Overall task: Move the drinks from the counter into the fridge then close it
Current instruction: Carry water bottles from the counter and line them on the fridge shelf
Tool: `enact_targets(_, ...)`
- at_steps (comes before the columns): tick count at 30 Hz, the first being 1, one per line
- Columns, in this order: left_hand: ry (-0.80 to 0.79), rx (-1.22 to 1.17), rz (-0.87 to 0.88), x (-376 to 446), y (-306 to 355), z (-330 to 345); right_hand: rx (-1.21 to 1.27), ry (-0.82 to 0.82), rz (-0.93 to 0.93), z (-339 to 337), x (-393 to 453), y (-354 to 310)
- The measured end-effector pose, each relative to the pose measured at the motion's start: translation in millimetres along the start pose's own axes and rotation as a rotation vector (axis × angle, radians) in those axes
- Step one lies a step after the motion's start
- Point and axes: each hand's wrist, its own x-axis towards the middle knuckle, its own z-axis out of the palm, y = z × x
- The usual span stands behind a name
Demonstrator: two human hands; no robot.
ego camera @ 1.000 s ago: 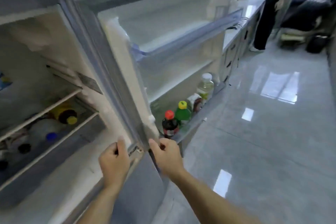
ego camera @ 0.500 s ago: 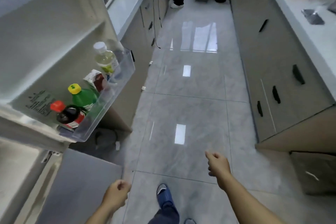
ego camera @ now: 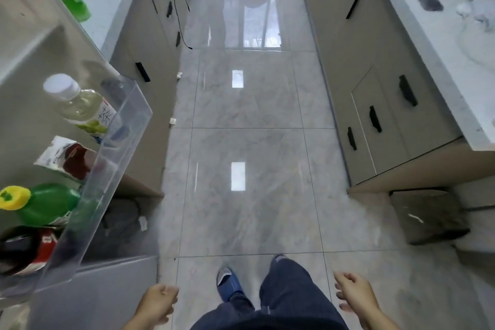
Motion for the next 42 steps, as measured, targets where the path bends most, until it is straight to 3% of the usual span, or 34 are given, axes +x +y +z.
enact_targets(9,-0.041,-0.124,0.092,55,166,26,-0.035,0.015,0.129,-12,66,-59)
enact_targets(15,0.034,-0.147,0.072,56,246,30,-0.170,-0.122,0.050,-20,125,-190)
enact_targets(20,0.093,-0.231,0.019,62,288,31,-0.253,-0.195,-0.151,-11,175,-341)
enact_targets(27,0.169,-0.411,-0.138,76,296,27,-0.330,-0.282,-0.340,46,203,-507)
enact_targets(32,0.184,-0.475,-0.258,106,310,21,-0.450,-0.329,-0.381,96,212,-586)
enact_targets(36,0.186,-0.646,-0.318,136,358,-1,-0.604,-0.359,-0.407,137,210,-641)
enact_targets(42,0.202,-0.786,-0.236,165,433,-48,-0.866,-0.389,-0.506,199,209,-724)
